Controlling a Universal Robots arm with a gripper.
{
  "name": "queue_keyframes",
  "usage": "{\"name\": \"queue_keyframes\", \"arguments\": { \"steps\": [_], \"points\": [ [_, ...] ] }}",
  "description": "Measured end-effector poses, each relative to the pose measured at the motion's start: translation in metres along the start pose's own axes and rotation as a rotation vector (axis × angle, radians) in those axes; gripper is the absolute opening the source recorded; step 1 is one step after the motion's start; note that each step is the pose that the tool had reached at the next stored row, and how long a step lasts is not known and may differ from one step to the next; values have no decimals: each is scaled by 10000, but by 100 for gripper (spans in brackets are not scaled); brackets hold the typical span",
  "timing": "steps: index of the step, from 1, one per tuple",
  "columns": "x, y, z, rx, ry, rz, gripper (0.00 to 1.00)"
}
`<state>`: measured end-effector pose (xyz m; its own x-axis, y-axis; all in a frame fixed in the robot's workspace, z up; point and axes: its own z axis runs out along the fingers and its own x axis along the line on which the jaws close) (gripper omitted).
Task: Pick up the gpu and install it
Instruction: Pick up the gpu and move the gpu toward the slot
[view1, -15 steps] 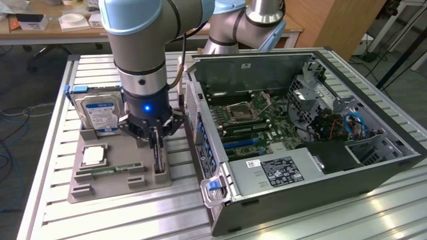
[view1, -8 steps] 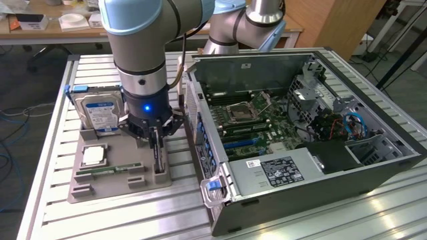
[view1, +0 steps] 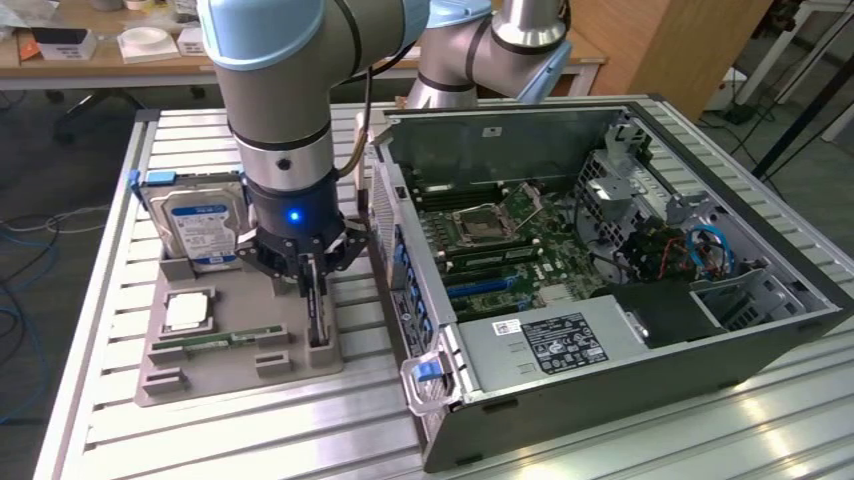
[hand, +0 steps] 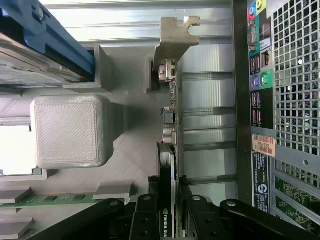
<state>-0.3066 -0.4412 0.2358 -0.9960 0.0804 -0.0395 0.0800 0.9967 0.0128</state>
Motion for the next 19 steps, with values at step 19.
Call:
{"name": "queue_keyframes", "arguments": {
  "steps": [19],
  "points": [
    [-2,0,-44,1,0,0,26]
  ]
}}
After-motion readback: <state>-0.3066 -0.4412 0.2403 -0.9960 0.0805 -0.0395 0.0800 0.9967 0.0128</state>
